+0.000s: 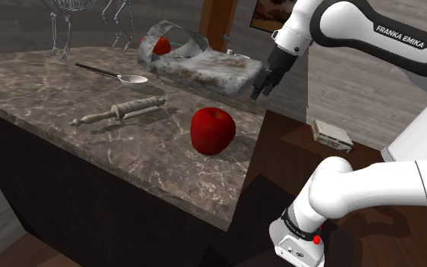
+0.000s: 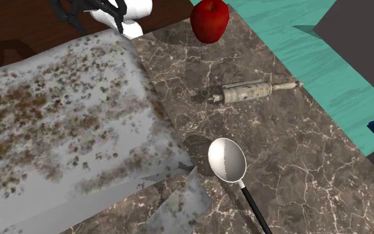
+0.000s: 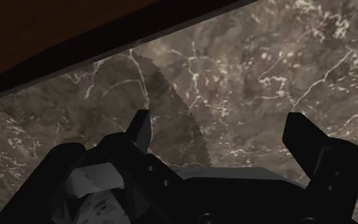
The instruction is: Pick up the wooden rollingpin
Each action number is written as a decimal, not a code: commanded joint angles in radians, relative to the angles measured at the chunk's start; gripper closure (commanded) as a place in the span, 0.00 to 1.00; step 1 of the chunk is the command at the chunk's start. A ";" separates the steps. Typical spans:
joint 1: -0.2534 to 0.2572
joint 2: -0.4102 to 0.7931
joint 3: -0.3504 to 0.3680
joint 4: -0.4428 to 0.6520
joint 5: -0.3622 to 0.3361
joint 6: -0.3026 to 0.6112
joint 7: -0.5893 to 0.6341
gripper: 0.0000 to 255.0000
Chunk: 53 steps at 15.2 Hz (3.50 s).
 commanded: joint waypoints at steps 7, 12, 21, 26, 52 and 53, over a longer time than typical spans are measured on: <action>-0.037 0.005 0.186 0.003 0.108 -0.003 0.347 0.00; -0.082 0.074 0.342 0.067 0.185 0.008 0.636 0.00; -0.221 0.328 0.637 0.311 0.220 0.039 1.170 0.00; -0.323 0.557 0.836 0.512 0.124 0.045 1.503 0.00; -0.183 1.124 0.985 0.856 -0.323 0.023 2.131 1.00; -0.183 1.123 0.985 0.856 -0.322 0.023 2.131 1.00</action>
